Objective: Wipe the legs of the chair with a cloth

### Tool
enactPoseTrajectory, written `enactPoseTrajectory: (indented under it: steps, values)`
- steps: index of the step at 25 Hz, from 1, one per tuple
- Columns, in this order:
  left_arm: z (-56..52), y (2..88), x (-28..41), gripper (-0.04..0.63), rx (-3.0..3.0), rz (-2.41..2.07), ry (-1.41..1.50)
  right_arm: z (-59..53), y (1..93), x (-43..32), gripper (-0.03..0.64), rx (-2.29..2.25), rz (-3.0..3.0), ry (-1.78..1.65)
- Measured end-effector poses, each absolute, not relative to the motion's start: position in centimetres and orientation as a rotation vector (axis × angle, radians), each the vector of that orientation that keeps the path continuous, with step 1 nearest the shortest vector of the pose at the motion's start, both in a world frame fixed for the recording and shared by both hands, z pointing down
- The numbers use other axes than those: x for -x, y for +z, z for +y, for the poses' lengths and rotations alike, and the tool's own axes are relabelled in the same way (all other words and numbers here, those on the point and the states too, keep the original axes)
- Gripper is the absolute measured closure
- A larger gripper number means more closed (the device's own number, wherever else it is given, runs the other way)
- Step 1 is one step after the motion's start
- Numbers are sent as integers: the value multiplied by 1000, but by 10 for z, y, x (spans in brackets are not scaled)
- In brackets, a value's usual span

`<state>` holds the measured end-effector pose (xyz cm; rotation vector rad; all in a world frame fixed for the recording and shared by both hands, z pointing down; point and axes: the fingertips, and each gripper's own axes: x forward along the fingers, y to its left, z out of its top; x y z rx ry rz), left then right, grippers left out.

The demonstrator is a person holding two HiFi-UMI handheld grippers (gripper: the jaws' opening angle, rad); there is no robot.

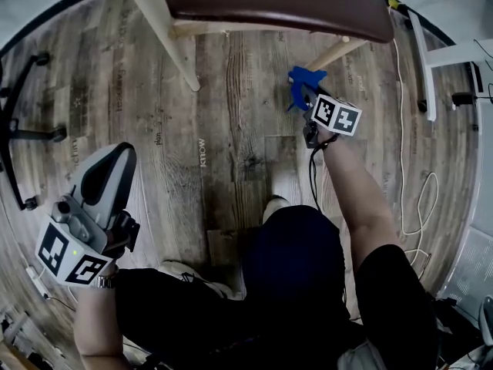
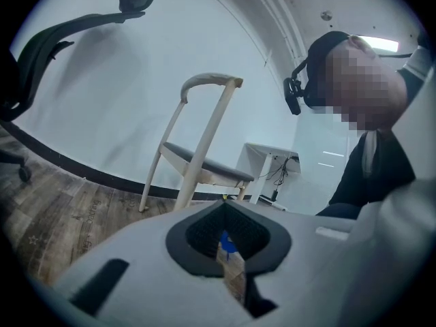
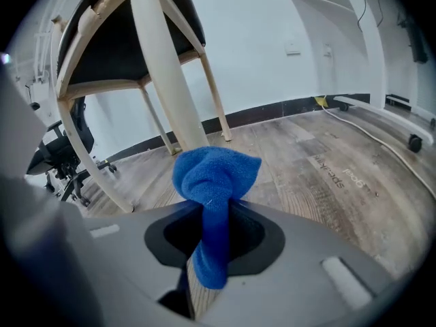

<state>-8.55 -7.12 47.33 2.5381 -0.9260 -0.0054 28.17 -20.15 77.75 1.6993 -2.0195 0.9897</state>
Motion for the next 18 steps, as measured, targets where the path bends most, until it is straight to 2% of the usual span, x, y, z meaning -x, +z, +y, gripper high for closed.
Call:
enactPoseTrajectory:
  steps: [5,18]
  values:
    - [-69,466,89,591,-2539,-931,-38,-205,739,-280,529,-1682,-2095,878]
    - [-70,462,92,591,-2539,-939,-73,-193,524,-253,529,-1654,-2452,392]
